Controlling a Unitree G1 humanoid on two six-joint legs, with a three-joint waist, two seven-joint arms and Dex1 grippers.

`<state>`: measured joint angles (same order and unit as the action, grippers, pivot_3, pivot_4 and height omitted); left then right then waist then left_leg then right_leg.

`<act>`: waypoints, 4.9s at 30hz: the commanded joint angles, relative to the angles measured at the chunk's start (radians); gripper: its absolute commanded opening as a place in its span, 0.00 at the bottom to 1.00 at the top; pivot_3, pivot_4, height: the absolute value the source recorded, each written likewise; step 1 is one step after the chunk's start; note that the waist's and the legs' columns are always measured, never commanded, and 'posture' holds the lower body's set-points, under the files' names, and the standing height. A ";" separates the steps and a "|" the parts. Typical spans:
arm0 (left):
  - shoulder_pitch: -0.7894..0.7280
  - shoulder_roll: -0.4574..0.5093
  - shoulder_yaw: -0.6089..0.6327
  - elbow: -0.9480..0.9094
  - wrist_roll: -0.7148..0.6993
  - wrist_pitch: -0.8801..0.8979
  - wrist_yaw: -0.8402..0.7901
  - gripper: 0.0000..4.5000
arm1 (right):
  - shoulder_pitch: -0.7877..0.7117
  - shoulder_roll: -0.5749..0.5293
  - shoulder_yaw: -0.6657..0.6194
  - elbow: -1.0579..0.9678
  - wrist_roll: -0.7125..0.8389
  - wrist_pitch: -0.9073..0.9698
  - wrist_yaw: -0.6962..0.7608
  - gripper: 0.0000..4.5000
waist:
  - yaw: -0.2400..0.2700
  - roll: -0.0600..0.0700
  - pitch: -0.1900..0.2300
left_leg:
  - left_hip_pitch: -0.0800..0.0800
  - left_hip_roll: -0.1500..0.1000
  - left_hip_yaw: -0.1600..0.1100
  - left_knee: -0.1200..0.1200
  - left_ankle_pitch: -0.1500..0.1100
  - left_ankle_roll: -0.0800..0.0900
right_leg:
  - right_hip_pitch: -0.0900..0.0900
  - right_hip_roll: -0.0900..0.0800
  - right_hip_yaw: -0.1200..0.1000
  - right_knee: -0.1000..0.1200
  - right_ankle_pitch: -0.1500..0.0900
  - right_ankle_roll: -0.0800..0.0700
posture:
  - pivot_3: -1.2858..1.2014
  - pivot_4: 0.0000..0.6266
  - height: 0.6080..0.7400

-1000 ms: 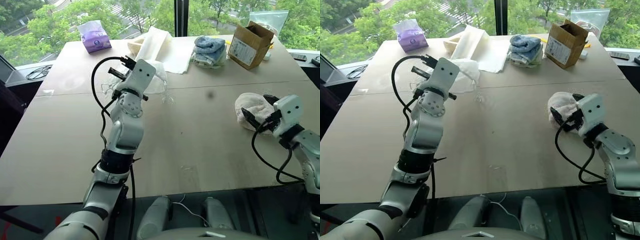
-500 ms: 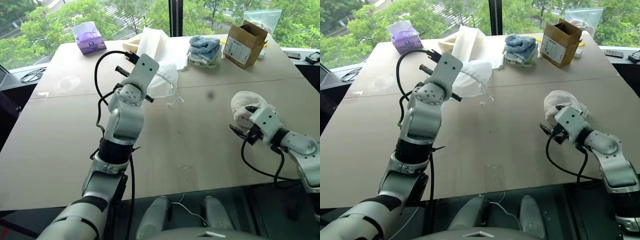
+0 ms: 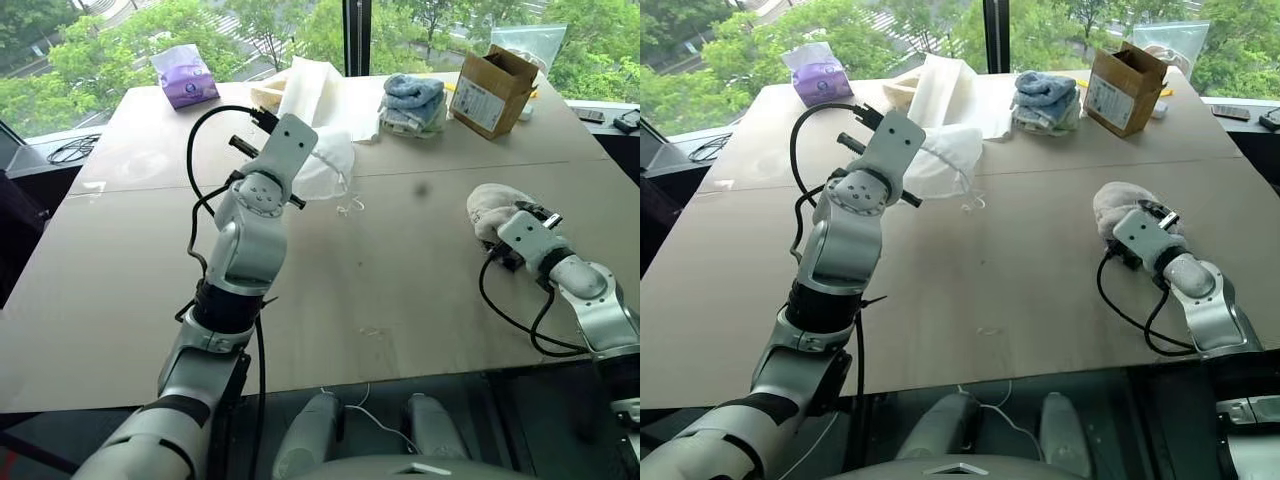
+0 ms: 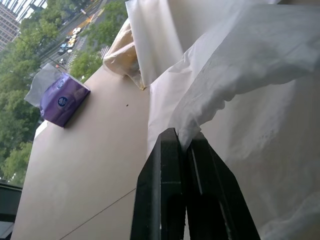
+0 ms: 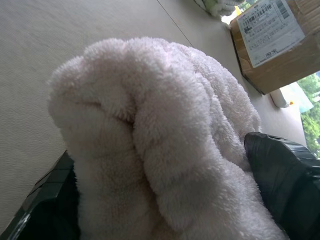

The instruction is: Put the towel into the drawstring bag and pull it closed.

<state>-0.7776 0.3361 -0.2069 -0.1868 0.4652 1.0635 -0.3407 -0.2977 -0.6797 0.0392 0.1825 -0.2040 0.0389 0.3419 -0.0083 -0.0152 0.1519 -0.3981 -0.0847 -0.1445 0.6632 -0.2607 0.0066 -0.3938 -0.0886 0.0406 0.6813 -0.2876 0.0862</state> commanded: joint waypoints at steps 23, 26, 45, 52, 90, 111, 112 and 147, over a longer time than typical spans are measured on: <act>-0.066 0.010 0.075 -0.025 -0.236 -0.103 -0.099 0.00 | -0.112 0.333 -0.246 -0.352 0.717 0.436 0.089 0.01 | -0.035 0.001 0.001 | -0.001 0.002 0.001 -0.001 0.000 0.000 | -0.003 0.001 0.001 0.002 0.000 0.000 | 0.52 0.24 1.00; -0.076 0.006 0.069 -0.011 -0.243 -0.104 -0.092 0.00 | -0.048 0.376 -0.249 -0.526 0.979 0.596 0.111 0.01 | -0.034 0.002 0.001 | -0.001 0.002 0.001 -0.002 0.000 0.000 | -0.003 0.001 0.002 0.003 0.000 0.000 | 0.52 0.24 1.00; -0.281 -0.133 0.159 0.223 -0.292 -0.011 0.096 0.00 | 0.213 0.354 -0.189 -0.701 1.511 0.940 -0.060 0.01 | -0.024 0.001 0.001 | -0.001 0.001 0.000 -0.004 0.000 0.001 | -0.003 0.000 0.001 0.002 0.000 0.000 | 0.52 0.24 1.00; -0.256 -0.143 0.120 0.176 -0.319 0.030 0.083 0.00 | 0.000 0.624 -0.109 -0.528 1.462 0.863 -0.332 0.01 | -0.030 0.001 0.001 | 0.000 0.001 0.000 -0.003 0.000 0.001 | -0.005 0.000 0.001 0.004 0.000 0.000 | 0.52 0.24 1.00; -0.178 -0.104 0.059 -0.070 -0.618 0.321 -0.029 0.00 | -0.299 0.934 -0.203 -0.117 1.277 0.405 -0.355 0.01 | -0.048 0.002 0.001 | -0.003 0.001 0.009 -0.004 0.000 0.000 | -0.016 0.000 0.012 0.014 0.000 0.000 | 0.52 0.24 1.00; -0.164 -0.150 0.201 -0.149 -0.816 0.470 -0.059 0.00 | -0.335 0.865 -0.247 0.006 1.350 0.586 -0.346 0.01 | -0.058 0.003 0.001 | -0.003 0.002 0.011 -0.007 0.000 0.000 | -0.019 0.001 0.014 0.015 0.000 0.000 | 0.52 0.24 1.00; -0.161 -0.150 0.202 -0.153 -0.823 0.474 -0.057 0.00 | -0.332 0.844 -0.219 -0.007 1.341 0.625 -0.315 0.01 | -0.052 0.003 0.001 | -0.003 0.002 0.011 -0.006 0.000 0.000 | -0.018 0.001 0.014 0.014 0.000 0.000 | 0.52 0.24 1.00; -0.099 0.077 0.062 -0.181 -0.848 0.143 -0.112 0.00 | -0.261 0.817 -0.261 -0.039 1.215 0.652 -0.260 0.01 | -0.061 0.002 0.000 | -0.002 0.002 0.013 -0.008 0.000 0.000 | -0.019 0.001 0.016 0.014 0.000 0.000 | 0.52 0.24 1.00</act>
<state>-0.8571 0.4041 -0.1587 -0.3354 -0.4022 1.2746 -0.4543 -0.5690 0.1151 -0.2151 0.1286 1.0308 0.7051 0.1186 -0.0696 -0.0127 0.1523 -0.3997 -0.0825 -0.1318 0.6548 -0.2604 0.0063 -0.4128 -0.0877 0.0565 0.6953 -0.2872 0.0858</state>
